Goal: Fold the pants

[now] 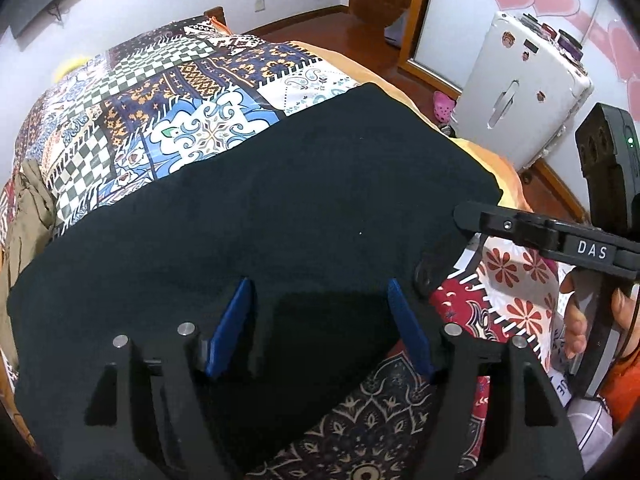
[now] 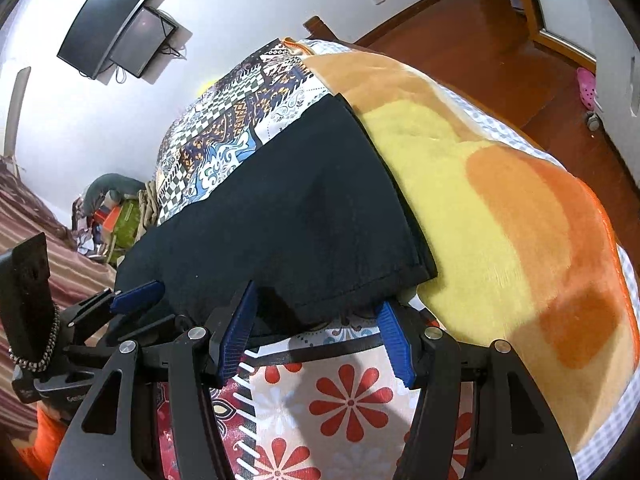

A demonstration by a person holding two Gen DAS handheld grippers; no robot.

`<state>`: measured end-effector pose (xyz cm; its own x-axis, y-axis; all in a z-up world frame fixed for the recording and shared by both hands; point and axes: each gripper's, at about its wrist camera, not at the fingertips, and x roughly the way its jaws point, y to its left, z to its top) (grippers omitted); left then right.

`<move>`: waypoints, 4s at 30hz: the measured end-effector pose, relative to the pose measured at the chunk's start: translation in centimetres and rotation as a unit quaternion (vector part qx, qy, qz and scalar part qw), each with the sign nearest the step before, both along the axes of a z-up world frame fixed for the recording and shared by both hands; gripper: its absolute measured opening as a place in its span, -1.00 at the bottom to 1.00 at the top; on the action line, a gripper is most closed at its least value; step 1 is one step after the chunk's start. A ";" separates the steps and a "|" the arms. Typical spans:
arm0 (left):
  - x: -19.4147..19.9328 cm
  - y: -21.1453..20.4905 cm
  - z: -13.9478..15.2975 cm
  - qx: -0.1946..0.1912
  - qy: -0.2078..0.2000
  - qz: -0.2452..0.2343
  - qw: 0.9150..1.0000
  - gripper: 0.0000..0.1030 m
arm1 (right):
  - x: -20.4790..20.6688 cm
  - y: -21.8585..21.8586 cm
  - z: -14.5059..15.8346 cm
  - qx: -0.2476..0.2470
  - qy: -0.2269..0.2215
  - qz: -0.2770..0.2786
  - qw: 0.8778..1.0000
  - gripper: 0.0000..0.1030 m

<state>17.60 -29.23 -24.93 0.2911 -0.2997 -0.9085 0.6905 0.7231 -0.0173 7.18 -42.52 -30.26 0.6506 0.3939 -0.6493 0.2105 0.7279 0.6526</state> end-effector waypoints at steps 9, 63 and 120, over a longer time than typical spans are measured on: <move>0.0 -0.8 -0.6 0.014 -0.009 -0.008 1.000 0.35 | 0.3 0.0 0.2 -0.006 -0.008 -0.006 1.000 0.12; 0.2 23.0 6.5 -0.095 -0.083 0.226 0.966 0.35 | 7.4 15.4 16.1 -0.084 -0.259 0.169 0.947 -0.83; 0.9 20.0 1.9 -0.037 -0.060 0.173 0.982 0.41 | 9.4 17.8 4.5 -0.204 -0.062 0.277 0.937 -0.05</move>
<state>18.52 -9.26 -23.07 0.4905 -0.2276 -0.8412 0.4035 0.9149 -0.0123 16.54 -24.68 -25.79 0.5002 0.4286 -0.7524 -0.3331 0.8973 0.2897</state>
